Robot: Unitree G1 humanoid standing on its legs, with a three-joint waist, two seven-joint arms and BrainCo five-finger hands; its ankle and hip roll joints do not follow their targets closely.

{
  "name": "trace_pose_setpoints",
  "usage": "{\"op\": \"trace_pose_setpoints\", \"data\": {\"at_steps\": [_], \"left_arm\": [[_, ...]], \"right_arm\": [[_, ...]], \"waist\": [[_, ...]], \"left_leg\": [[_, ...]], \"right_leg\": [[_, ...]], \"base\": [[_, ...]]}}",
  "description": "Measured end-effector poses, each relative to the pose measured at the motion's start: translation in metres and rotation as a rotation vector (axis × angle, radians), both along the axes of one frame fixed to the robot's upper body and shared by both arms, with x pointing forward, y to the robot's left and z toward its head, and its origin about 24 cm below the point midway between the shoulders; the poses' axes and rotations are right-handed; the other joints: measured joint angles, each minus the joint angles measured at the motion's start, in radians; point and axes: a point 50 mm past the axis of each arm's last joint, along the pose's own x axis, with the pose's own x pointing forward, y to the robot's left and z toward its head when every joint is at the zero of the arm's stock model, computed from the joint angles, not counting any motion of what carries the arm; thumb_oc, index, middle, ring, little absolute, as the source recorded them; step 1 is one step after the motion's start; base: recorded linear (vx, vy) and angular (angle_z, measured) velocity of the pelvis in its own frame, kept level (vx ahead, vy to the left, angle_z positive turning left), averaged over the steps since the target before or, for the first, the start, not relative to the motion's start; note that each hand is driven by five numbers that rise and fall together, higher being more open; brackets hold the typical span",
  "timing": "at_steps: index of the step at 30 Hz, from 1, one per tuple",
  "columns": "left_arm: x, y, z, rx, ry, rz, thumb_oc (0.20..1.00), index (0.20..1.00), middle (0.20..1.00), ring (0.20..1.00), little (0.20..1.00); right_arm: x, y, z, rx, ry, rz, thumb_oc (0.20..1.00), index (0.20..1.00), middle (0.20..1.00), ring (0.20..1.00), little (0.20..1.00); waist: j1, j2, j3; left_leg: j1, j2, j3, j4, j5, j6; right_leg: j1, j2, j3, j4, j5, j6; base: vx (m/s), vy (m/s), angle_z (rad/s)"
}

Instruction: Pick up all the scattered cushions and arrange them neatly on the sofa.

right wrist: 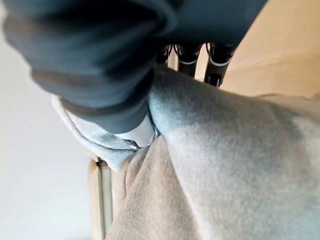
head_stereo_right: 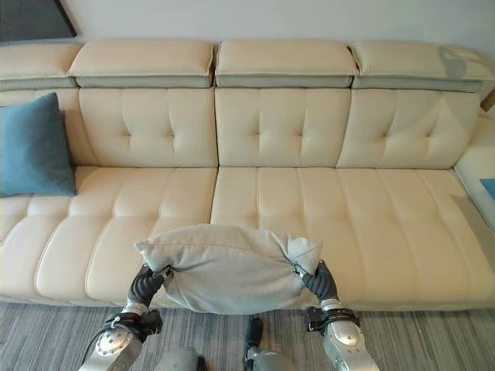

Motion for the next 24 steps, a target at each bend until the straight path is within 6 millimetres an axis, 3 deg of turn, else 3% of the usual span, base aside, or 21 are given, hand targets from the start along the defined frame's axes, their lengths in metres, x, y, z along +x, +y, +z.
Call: {"op": "trace_pose_setpoints", "data": {"at_steps": [1,3,5,7,12,14,15,17,18,20,22,24], "left_arm": [[0.001,0.000,0.001,0.001,-0.003,0.001,0.200,0.200,0.200,0.200,0.200],[0.001,0.000,0.000,0.001,-0.001,0.004,0.200,0.200,0.200,0.200,0.200],[0.001,0.000,0.000,0.000,0.000,0.003,0.200,0.200,0.200,0.200,0.200],[0.002,0.000,0.000,0.001,-0.002,0.005,0.200,0.200,0.200,0.200,0.200],[0.000,-0.003,-0.002,-0.006,0.007,0.000,0.200,0.200,0.200,0.200,0.200],[0.000,-0.003,-0.002,-0.007,0.010,-0.003,0.200,0.200,0.200,0.200,0.200],[0.000,-0.004,-0.003,-0.002,0.013,-0.010,0.200,0.200,0.200,0.200,0.200],[-0.001,-0.004,-0.003,0.000,0.017,-0.010,0.200,0.200,0.200,0.200,0.200],[0.000,-0.003,-0.002,0.010,0.015,-0.011,0.200,0.200,0.200,0.200,0.200],[0.001,-0.001,-0.002,0.022,0.013,0.003,0.200,0.200,0.200,0.200,0.200],[0.003,0.004,0.001,0.040,0.006,0.020,0.200,0.200,0.200,0.200,0.200],[0.005,0.011,0.003,0.054,-0.005,0.051,0.200,0.200,0.200,0.200,0.200]], "right_arm": [[0.000,0.001,0.000,0.006,-0.001,-0.003,0.200,0.200,0.200,0.200,0.200],[0.001,0.001,0.000,0.005,-0.001,-0.003,0.200,0.200,0.200,0.200,0.200],[0.001,0.000,0.000,0.002,0.001,-0.004,0.200,0.200,0.200,0.200,0.200],[0.001,0.000,0.000,0.001,0.001,-0.007,0.200,0.200,0.200,0.200,0.200],[0.001,-0.001,0.001,-0.011,-0.002,-0.015,0.200,0.200,0.200,0.200,0.200],[0.003,-0.002,0.002,-0.020,-0.010,-0.018,0.200,0.200,0.200,0.200,0.200],[0.002,-0.002,0.002,-0.019,-0.011,-0.025,0.200,0.200,0.200,0.200,0.200],[0.002,-0.001,0.002,-0.024,-0.011,-0.024,0.200,0.200,0.200,0.200,0.200],[0.003,0.001,0.003,-0.026,-0.019,-0.023,0.200,0.200,0.200,0.200,0.200],[0.006,0.005,0.005,-0.019,-0.030,-0.021,0.200,0.200,0.200,0.200,0.200],[0.010,0.010,0.007,-0.028,-0.043,-0.002,0.200,0.200,0.200,0.200,0.200],[0.016,0.018,0.011,-0.026,-0.062,0.024,0.200,0.200,0.200,0.200,0.200]], "waist": [[0.000,-0.003,0.000],[0.000,-0.011,0.004],[-0.003,-0.004,0.002],[-0.004,-0.001,0.003],[-0.008,0.016,0.007],[-0.012,0.025,0.008],[-0.014,0.025,0.009],[-0.014,0.026,0.008],[-0.015,0.025,0.007],[-0.017,0.038,0.005],[-0.013,0.038,0.003],[0.003,0.037,0.003]], "left_leg": [[0.006,-0.006,0.010,-0.069,0.004,0.009],[0.051,-0.023,-0.009,-0.424,0.054,0.036],[0.073,-0.003,-0.032,-0.567,0.127,0.015],[0.124,0.010,-0.024,-0.604,0.165,0.009],[0.205,0.019,0.002,-0.637,0.181,0.019],[0.210,0.013,0.010,-0.643,0.208,0.037],[0.223,0.003,0.026,-0.654,0.238,0.067],[0.233,-0.007,0.031,-0.661,0.240,0.075],[0.236,-0.032,0.037,-0.656,0.221,0.099],[0.235,-0.047,0.064,-0.653,0.227,0.124],[0.233,-0.056,0.089,-0.654,0.229,0.131],[0.230,-0.057,0.113,-0.654,0.225,0.134]], "right_leg": [[-0.005,-0.001,-0.005,-0.003,-0.001,-0.001],[0.016,0.000,0.008,-0.020,0.014,0.024],[0.021,0.014,0.007,-0.020,0.005,0.032],[0.027,0.025,0.010,-0.020,-0.001,0.031],[0.057,0.036,0.011,-0.020,-0.001,0.031],[0.058,0.029,0.019,-0.020,-0.012,0.048],[0.063,0.019,0.025,-0.020,-0.013,0.057],[0.065,0.008,0.029,-0.018,-0.014,0.073],[0.049,-0.018,0.041,0.012,-0.023,0.095],[-0.017,-0.052,0.058,0.132,-0.054,0.122],[-0.063,-0.077,0.073,0.194,-0.086,0.153],[-0.074,-0.090,0.069,0.168,-0.086,0.162]], "base": [[0.22,0.046,-0.01],[0.22,0.082,-0.09],[0.22,0.122,-0.10],[0.26,0.183,-0.06],[0.23,0.250,0.00],[0.21,0.306,-0.12],[0.25,0.416,-0.09],[0.10,0.290,-0.07],[0.01,0.261,-0.21],[-0.01,0.186,-0.26],[0.00,0.060,-0.25],[0.03,0.004,-0.35]]}}
